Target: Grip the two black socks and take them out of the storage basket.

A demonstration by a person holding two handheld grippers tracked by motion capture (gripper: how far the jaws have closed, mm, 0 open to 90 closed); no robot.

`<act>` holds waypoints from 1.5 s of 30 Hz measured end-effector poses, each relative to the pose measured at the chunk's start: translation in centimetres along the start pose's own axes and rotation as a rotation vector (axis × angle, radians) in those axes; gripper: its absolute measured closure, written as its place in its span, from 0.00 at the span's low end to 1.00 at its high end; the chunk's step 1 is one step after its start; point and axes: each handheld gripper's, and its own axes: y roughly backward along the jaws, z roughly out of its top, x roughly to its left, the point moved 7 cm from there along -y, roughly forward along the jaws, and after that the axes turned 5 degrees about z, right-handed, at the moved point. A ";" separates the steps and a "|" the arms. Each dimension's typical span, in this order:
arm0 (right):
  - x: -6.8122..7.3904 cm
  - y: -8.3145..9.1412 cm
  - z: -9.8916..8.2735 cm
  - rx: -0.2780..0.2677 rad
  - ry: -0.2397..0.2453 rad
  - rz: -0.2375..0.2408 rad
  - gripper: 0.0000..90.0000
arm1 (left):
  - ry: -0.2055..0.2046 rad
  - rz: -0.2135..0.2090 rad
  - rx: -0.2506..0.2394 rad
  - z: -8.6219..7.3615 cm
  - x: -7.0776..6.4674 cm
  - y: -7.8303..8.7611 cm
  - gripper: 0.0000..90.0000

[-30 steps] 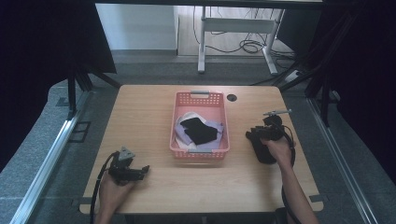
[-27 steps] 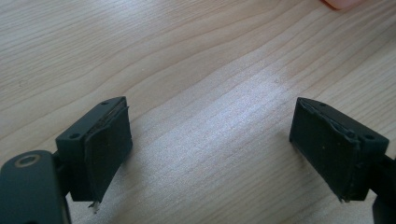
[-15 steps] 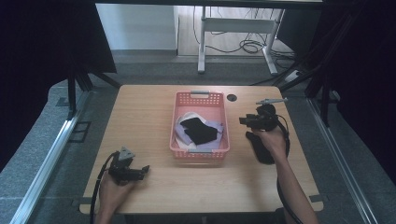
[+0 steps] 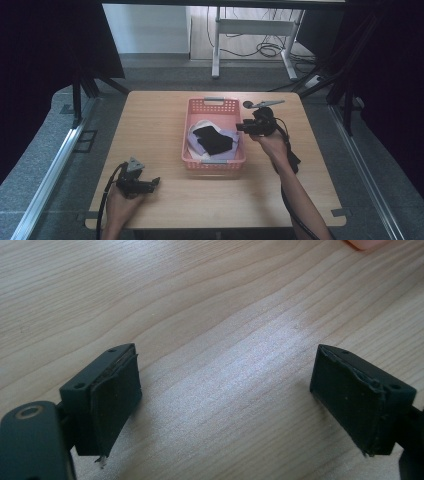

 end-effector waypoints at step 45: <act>6.6 -13.9 0.0 0.166 0.180 0.122 0.53 | -0.006 0.000 0.005 0.0 0.1 0.0 0.14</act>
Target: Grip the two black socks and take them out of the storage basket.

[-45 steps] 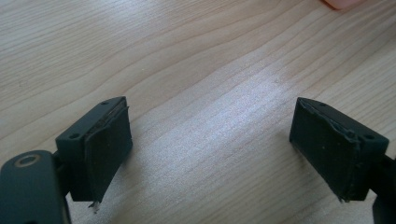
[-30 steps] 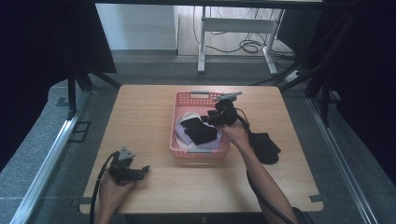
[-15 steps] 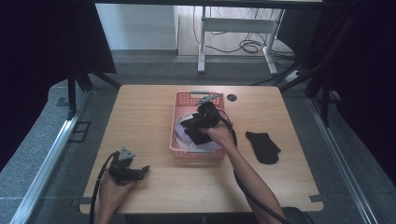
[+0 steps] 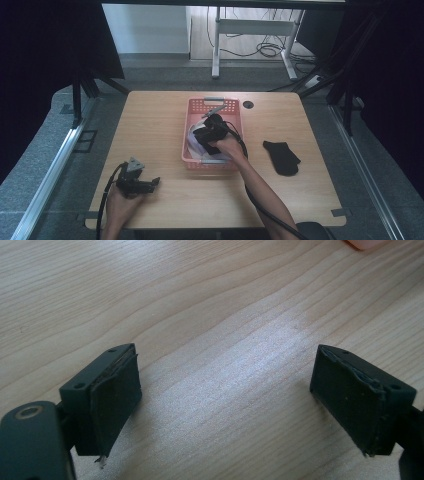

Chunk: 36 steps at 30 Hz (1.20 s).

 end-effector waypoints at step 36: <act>1.5 5.4 3.1 -0.057 0.003 -0.054 0.94 | 0.001 -0.001 -0.002 0.0 0.0 0.0 0.14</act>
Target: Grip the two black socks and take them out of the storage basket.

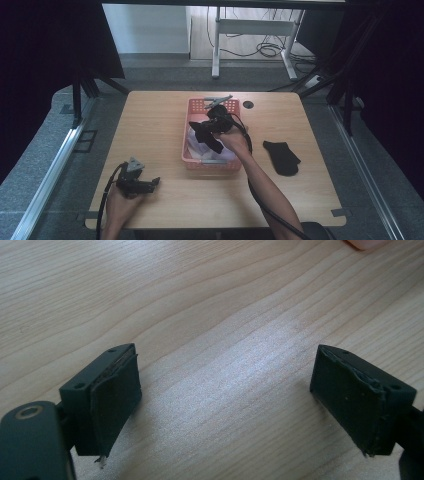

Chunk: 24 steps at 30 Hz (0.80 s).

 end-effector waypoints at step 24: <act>-0.2 6.2 2.5 -0.130 -0.020 0.010 0.94 | 0.005 0.003 -0.005 0.0 0.0 0.0 0.14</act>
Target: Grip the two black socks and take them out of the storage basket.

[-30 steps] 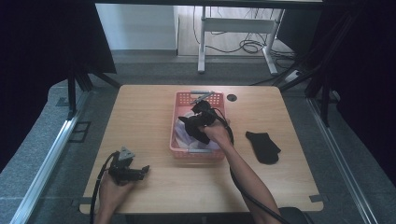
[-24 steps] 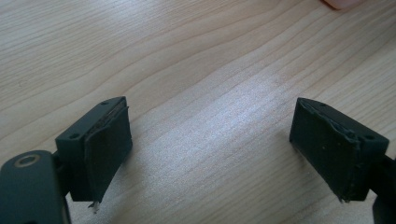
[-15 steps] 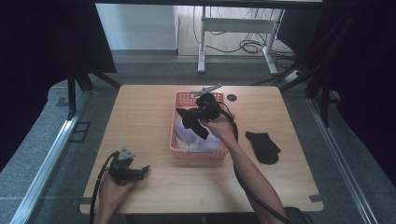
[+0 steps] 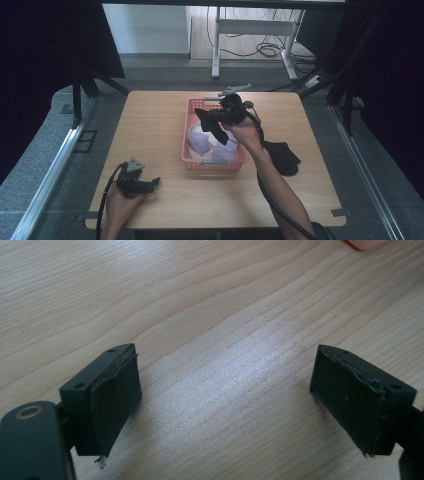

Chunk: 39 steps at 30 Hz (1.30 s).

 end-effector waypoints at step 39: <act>-9.1 11.6 -6.4 -0.098 -0.184 -0.240 0.94 | 0.000 -0.002 0.003 0.0 0.0 0.0 0.14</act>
